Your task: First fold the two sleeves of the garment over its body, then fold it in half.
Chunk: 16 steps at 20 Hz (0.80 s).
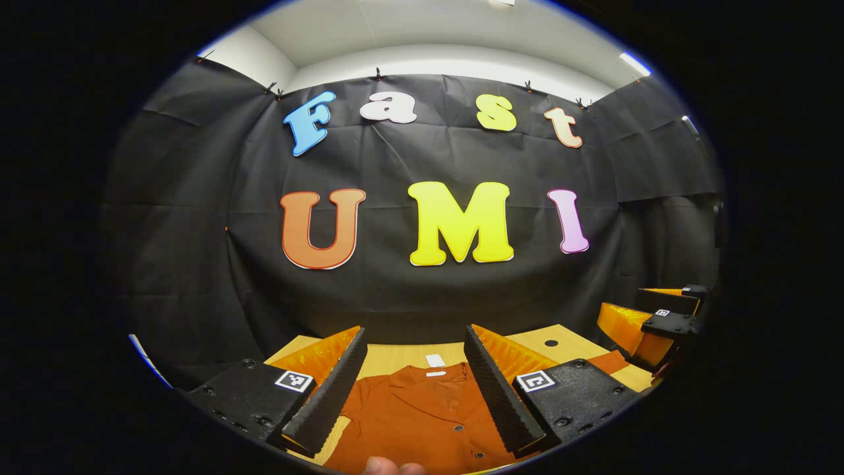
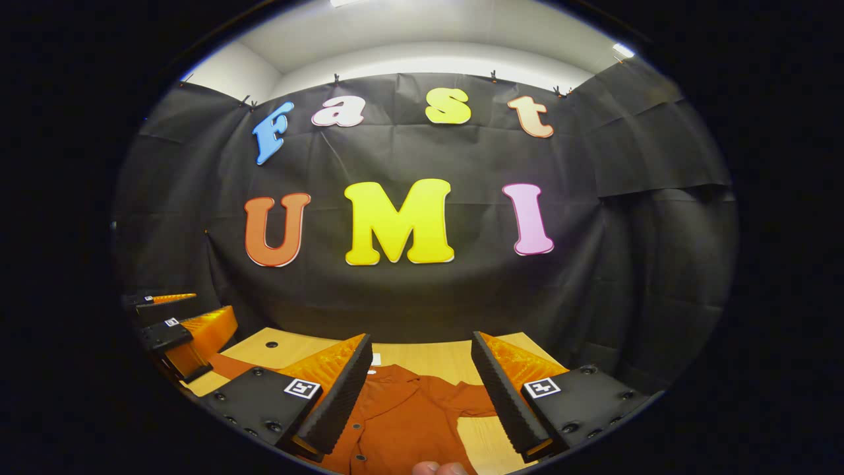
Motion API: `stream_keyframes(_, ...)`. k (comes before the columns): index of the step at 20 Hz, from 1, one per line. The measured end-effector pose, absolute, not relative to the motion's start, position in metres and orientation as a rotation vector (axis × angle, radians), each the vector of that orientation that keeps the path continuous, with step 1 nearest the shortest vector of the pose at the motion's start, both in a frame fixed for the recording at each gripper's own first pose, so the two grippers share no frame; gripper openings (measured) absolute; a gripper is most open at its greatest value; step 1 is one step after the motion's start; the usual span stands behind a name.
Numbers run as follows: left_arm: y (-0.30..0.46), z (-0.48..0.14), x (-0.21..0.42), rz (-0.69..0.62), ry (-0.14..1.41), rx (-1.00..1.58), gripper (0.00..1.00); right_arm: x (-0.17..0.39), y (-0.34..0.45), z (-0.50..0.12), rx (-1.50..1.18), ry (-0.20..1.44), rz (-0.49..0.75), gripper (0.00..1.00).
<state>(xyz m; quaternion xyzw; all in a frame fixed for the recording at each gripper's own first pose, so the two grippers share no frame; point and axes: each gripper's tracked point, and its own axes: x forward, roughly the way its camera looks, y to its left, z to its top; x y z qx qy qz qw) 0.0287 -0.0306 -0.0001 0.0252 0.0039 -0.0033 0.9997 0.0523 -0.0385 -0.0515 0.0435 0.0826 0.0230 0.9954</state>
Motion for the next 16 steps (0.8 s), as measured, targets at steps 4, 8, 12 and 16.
stream_keyframes(4, -0.055, -0.018, 0.04, -0.033, 0.053, 0.069, 0.96, 0.069, -0.105, -0.083, 0.108, 0.227, -0.014, 0.95)
stream_keyframes(8, -0.082, -0.036, 0.049, -0.059, 0.094, 0.083, 0.96, 0.09, -0.185, -0.114, 0.082, 0.279, -0.075, 0.95)
stream_keyframes(12, -0.112, -0.053, 0.063, -0.07, 0.146, 0.1, 0.96, 0.115, -0.257, -0.151, 0.109, 0.343, -0.127, 0.96)
stream_keyframes(16, -0.137, -0.073, 0.07, -0.09, 0.197, 0.133, 0.88, 0.145, -0.324, -0.203, 0.121, 0.429, -0.157, 0.96)
